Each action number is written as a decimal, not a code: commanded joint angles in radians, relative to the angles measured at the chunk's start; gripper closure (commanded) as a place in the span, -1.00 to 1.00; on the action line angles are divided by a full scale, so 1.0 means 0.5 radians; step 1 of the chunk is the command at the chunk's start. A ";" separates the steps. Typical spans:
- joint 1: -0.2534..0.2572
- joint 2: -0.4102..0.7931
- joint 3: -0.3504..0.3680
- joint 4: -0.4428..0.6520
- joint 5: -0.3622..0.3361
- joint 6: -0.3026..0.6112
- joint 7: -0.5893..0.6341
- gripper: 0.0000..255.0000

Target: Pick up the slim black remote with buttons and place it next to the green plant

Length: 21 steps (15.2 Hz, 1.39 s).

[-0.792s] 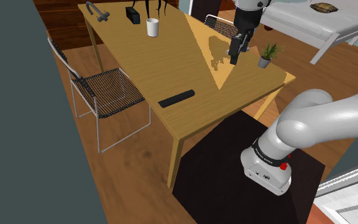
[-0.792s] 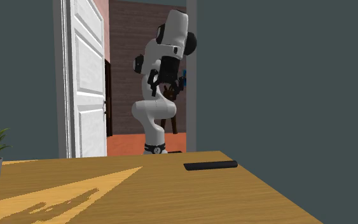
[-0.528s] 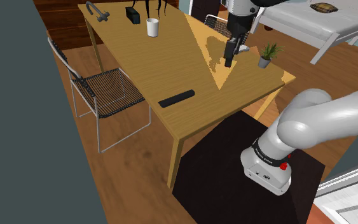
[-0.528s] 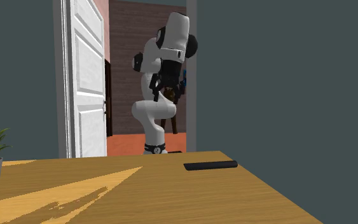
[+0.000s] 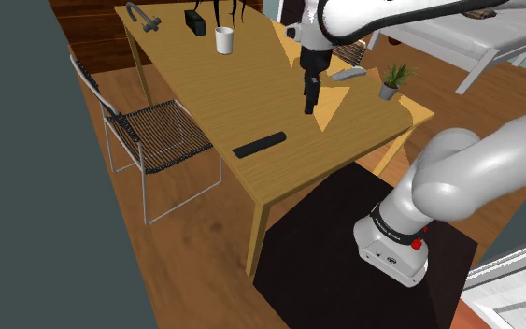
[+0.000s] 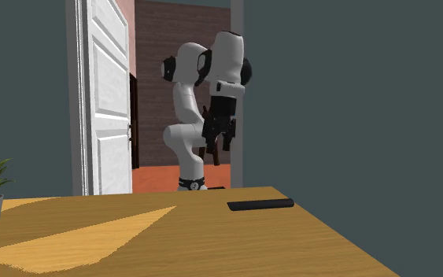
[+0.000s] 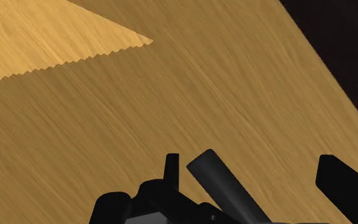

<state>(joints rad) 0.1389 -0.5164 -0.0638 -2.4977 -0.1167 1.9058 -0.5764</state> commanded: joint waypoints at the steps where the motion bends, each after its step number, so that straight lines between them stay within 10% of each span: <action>1: 0.060 0.143 -0.046 0.022 0.018 0.132 -0.200 -1.00; 11: 0.350 0.748 -0.109 0.142 0.258 0.605 -1.100 -1.00; 21: 0.353 0.873 -0.108 0.043 0.281 0.827 -1.116 -1.00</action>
<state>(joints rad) 0.3154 -0.0822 -0.1178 -2.4761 0.0233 2.3166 -1.1337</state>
